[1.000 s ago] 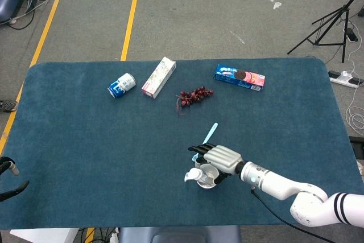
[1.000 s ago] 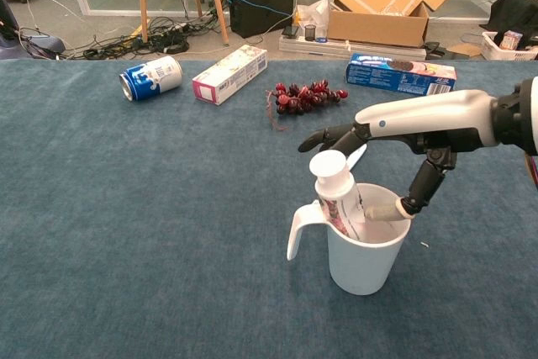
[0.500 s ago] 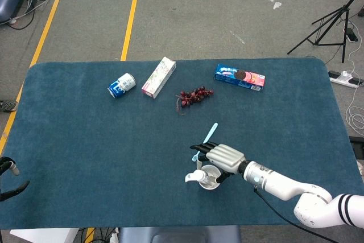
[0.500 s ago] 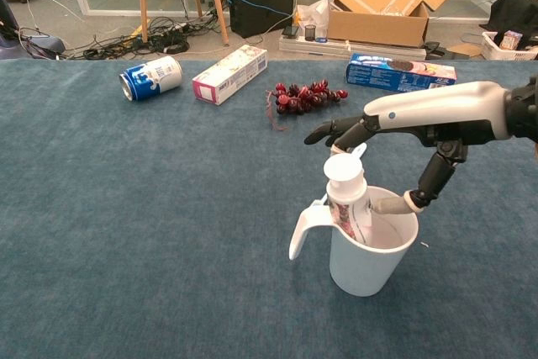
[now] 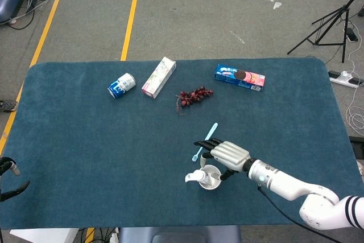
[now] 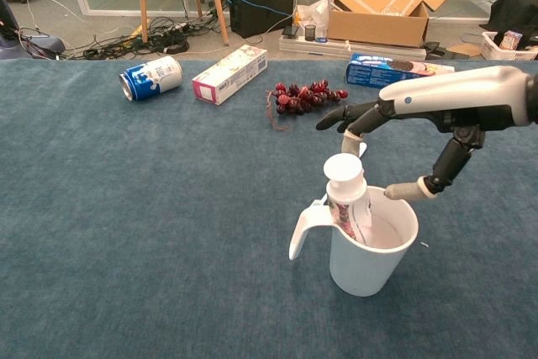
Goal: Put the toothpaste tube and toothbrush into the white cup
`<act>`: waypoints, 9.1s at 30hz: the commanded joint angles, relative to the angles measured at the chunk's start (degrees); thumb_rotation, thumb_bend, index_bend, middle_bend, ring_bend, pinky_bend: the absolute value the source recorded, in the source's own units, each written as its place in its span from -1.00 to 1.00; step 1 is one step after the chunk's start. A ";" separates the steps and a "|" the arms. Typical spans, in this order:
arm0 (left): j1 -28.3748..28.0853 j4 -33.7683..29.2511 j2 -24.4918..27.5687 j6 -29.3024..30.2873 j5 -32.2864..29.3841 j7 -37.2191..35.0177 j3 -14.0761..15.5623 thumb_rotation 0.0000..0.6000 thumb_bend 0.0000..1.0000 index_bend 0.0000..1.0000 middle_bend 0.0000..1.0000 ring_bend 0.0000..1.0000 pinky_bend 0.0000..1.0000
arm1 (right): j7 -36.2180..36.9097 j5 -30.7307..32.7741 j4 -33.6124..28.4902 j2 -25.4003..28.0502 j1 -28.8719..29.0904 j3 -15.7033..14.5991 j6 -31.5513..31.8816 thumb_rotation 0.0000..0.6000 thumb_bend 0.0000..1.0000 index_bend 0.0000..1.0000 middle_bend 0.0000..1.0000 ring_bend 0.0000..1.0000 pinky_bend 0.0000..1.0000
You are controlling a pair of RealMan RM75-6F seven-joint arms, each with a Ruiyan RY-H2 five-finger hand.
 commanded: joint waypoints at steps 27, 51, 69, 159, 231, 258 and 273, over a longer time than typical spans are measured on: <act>-0.37 1.61 -0.78 -1.28 -3.46 1.22 -1.23 1.00 -0.80 0.18 -0.16 -0.37 -0.35 | -16.80 3.22 20.68 -6.04 1.77 2.86 1.74 1.00 -0.47 -0.18 -0.97 -1.00 -0.85; -1.49 5.44 -1.82 -5.80 -10.56 0.20 -3.61 1.00 -0.80 0.18 -0.16 -0.37 -0.35 | 5.04 -19.08 53.86 -24.44 7.31 -7.13 15.73 1.00 -0.46 -0.18 -0.97 -1.00 -0.85; -1.77 6.76 -2.05 -7.10 -12.21 -0.68 -4.11 1.00 -0.80 0.18 -0.15 -0.37 -0.35 | 12.11 -21.75 64.60 -31.50 8.81 -12.17 18.23 1.00 -0.46 -0.20 -0.97 -1.00 -0.85; -1.25 5.86 -1.29 -6.11 -11.85 -1.40 -4.14 1.00 -0.80 0.18 -0.15 -0.37 -0.35 | 15.78 -17.58 73.97 -40.37 8.77 -14.37 18.13 1.00 -0.47 0.21 -0.97 -1.00 -0.85; -0.49 1.67 -1.00 -2.43 -5.76 1.67 -1.66 1.00 -0.80 0.18 -0.15 -0.37 -0.35 | 51.11 -14.27 15.86 -1.60 -1.71 -5.66 25.71 1.00 -0.47 0.21 -0.95 -1.00 -0.85; -0.28 1.27 -0.63 -2.23 -5.71 1.16 -1.68 1.00 -0.80 0.18 -0.15 -0.37 -0.35 | 71.63 -21.05 28.68 -11.02 -0.07 -10.51 32.93 1.00 -0.47 0.21 -0.95 -1.00 -0.85; -0.18 1.18 -0.36 -2.16 -5.50 0.54 -1.65 1.00 -0.80 0.18 -0.15 -0.37 -0.35 | 79.50 -21.49 38.23 -16.97 0.22 -12.99 35.85 1.00 -0.47 0.21 -0.95 -1.00 -0.85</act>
